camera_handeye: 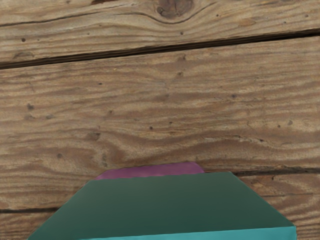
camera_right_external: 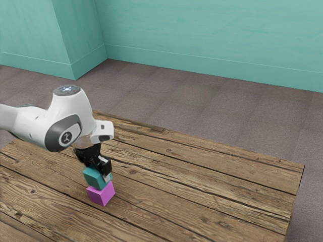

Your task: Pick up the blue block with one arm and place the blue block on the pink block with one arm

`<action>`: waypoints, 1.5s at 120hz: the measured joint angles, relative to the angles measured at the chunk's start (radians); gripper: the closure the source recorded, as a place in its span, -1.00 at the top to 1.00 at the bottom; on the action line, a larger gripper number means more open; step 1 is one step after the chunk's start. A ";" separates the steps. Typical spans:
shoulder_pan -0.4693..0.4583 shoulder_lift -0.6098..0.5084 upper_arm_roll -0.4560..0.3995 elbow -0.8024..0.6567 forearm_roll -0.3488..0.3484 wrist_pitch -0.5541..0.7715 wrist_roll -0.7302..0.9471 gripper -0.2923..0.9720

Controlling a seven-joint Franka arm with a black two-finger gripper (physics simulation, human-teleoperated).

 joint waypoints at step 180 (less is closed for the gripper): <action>0.028 -0.009 0.009 0.258 0.043 -0.220 -0.033 0.52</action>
